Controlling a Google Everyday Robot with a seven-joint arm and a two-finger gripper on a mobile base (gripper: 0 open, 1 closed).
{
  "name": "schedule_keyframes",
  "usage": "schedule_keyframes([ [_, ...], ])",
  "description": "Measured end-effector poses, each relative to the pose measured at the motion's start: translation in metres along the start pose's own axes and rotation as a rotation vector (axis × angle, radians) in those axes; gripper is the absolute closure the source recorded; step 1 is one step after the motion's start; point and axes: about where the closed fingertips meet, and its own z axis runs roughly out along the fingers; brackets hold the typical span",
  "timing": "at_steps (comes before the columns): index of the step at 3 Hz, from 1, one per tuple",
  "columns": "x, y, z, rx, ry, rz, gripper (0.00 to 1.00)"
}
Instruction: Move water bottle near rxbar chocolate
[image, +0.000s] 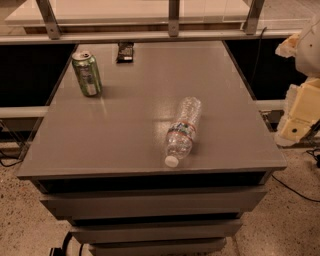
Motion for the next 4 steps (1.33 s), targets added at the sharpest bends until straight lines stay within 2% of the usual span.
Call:
schedule_keyframes([
  [1,0.0,0.0,0.0,0.0,0.0,0.0,0.0],
  [2,-0.001,-0.009,0.0,0.009,-0.008,-0.04,0.0],
  [3,-0.011,-0.014,0.005,0.012,-0.038,-0.159,0.0],
  [4,-0.021,-0.014,0.019,0.023,-0.012,-0.334,0.0],
])
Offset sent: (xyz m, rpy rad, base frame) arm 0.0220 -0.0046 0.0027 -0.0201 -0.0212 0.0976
